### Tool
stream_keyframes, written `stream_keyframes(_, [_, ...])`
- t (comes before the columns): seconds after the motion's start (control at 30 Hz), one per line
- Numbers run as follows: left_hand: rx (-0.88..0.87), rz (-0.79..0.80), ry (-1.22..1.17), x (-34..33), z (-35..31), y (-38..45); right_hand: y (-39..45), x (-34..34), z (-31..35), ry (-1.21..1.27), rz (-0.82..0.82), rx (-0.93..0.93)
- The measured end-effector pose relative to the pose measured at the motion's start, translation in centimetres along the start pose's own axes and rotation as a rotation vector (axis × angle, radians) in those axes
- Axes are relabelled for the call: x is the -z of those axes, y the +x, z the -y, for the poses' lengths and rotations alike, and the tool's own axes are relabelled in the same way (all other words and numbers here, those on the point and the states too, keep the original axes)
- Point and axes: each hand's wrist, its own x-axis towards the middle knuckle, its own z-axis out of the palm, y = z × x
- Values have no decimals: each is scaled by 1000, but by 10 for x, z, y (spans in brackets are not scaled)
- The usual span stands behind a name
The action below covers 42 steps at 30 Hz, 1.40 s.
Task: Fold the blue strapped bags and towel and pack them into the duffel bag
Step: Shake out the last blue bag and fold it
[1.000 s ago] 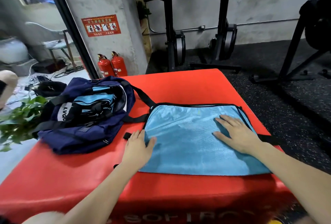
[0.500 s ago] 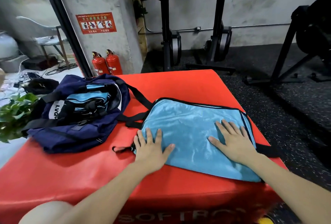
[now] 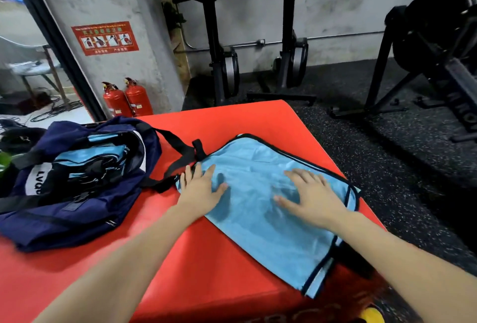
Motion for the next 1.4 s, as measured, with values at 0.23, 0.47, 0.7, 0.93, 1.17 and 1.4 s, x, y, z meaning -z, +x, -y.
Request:
stream_keyframes(0.23, [226,37,71,-22,-36,7,11,-17,-49,-103,104,161])
stream_keyframes(0.47, [-151,142,151,-24,-46,74,-33,-35,-13,-78,42,-216])
stream_keyframes(0.7, [-413,212,179,-25,-58,119,-46,-47,20,-89,78,-394])
stream_keyframes(0.93, [-409,148,82,-13,-63,65,-51,-34,10,-119,35,-341])
stream_keyframes(1.17, [-545,209,-63,-7,-59,-72,-75,-28,-9,-83,-9,-342])
stream_keyframes(1.4, [-597,165,-18,-8,-31,-133,-113,-12,-32,-62,49,-87])
